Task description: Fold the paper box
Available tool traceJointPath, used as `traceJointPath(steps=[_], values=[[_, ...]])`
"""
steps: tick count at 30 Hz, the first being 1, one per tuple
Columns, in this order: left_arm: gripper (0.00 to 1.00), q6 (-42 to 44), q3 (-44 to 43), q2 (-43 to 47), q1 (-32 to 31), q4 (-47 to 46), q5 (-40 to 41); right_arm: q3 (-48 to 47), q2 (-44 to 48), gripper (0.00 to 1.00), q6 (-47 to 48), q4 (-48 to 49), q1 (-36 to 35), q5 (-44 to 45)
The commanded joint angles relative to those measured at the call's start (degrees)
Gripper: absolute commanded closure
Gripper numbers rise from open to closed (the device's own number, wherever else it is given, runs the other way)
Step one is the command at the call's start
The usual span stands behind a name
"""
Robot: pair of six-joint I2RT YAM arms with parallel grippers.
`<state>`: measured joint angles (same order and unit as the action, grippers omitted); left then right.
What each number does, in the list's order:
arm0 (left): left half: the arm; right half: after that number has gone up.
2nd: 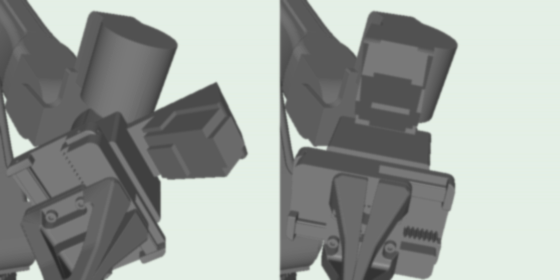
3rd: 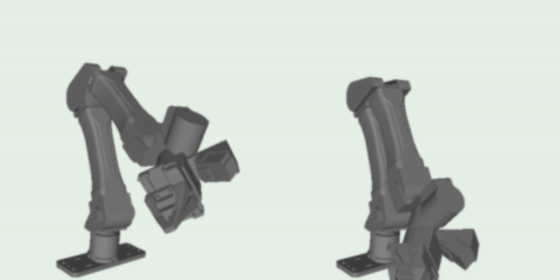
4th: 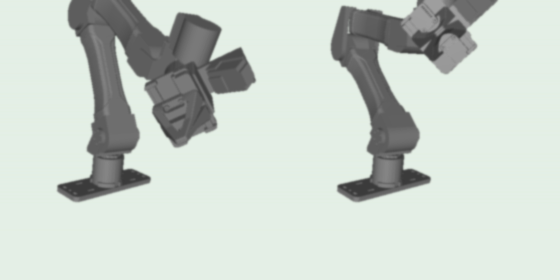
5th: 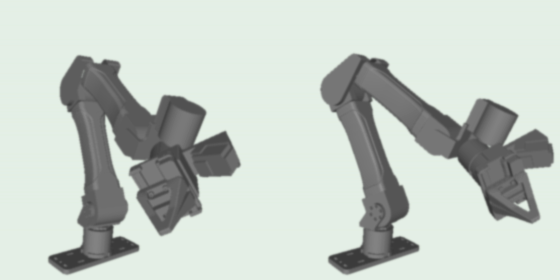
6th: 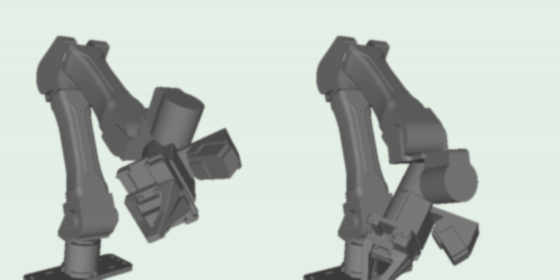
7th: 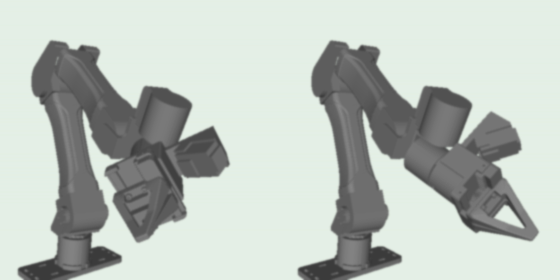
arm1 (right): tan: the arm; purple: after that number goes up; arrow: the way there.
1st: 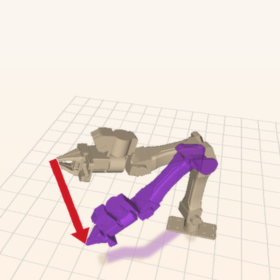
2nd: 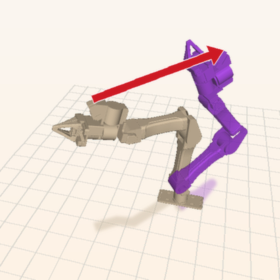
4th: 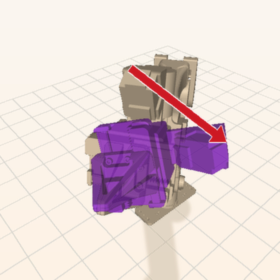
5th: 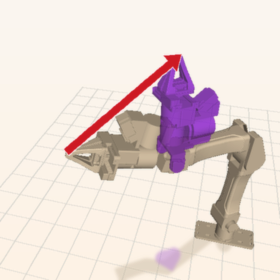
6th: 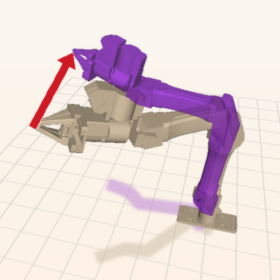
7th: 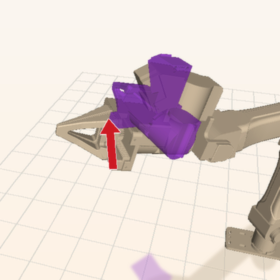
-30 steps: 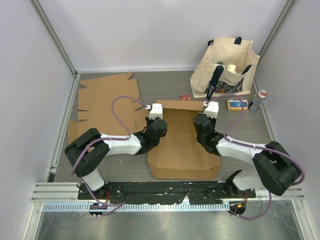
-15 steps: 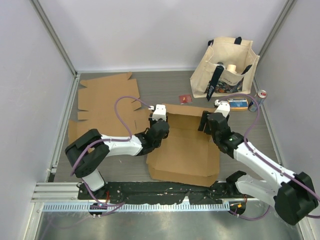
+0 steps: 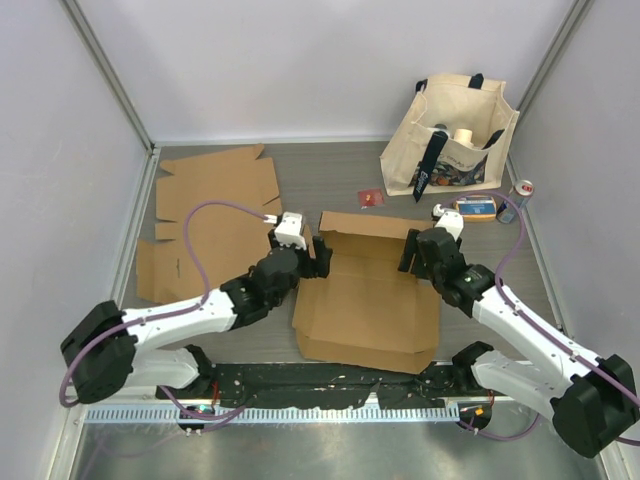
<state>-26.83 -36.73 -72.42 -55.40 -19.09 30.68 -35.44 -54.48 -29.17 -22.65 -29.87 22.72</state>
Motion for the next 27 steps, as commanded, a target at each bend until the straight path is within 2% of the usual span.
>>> traceJointPath(steps=[1,5,10,11,16,18,21,23,24,25,27], values=[[0.22,-5.4,2.98,6.76,1.34,6.95,-9.57,-4.28,0.34,0.26,-3.96,-3.97,-0.1,-0.04],[0.24,-12.88,3.16,11.77,3.62,16.95,-12.13,-3.76,0.6,0.29,-5.28,-4.42,-0.1,1.97],[0.25,-17.9,0.09,15.64,5.65,29.09,-14.42,-3.85,1.21,0.35,-5.99,-3.45,-0.1,1.19],[0.26,-19.13,-1.05,15.82,5.56,33.72,-14.16,-3.67,1.48,0.35,-5.64,-2.84,-0.1,0.58],[0.25,-25.28,-0.36,16.09,5.91,43.51,-14.68,-4.72,1.31,0.31,-5.37,-4.24,-0.1,-1.97],[0.26,-28.43,2.44,16.43,5.83,43.88,-15.9,-5.34,1.39,0.3,-5.55,-5.2,-0.1,-2.24],[0.28,-31.95,8.76,17.84,5.91,38.01,-20.11,-5.95,2.09,0.3,-5.02,-5.12,-0.1,-2.94],[0.34,-32.76,12.54,17.5,5.83,32.38,-22.05,-6.65,2.36,0.3,-4.58,-5.38,-0.1,-3.9],[0.36,-32.85,13.26,16.88,5.83,30.54,-23.98,-6.92,2.53,0.3,-4.23,-5.56,-0.1,-4.09],[0.43,-32.94,13.79,16.18,5.83,27.73,-25.04,-7.18,2.71,0.3,-4.14,-5.82,-0.1,-4.35],[0.47,-32.67,13.79,12.76,5.91,25.52,-27.58,-7.27,3.41,0.3,-4.14,-6.35,-0.1,-4.27]])
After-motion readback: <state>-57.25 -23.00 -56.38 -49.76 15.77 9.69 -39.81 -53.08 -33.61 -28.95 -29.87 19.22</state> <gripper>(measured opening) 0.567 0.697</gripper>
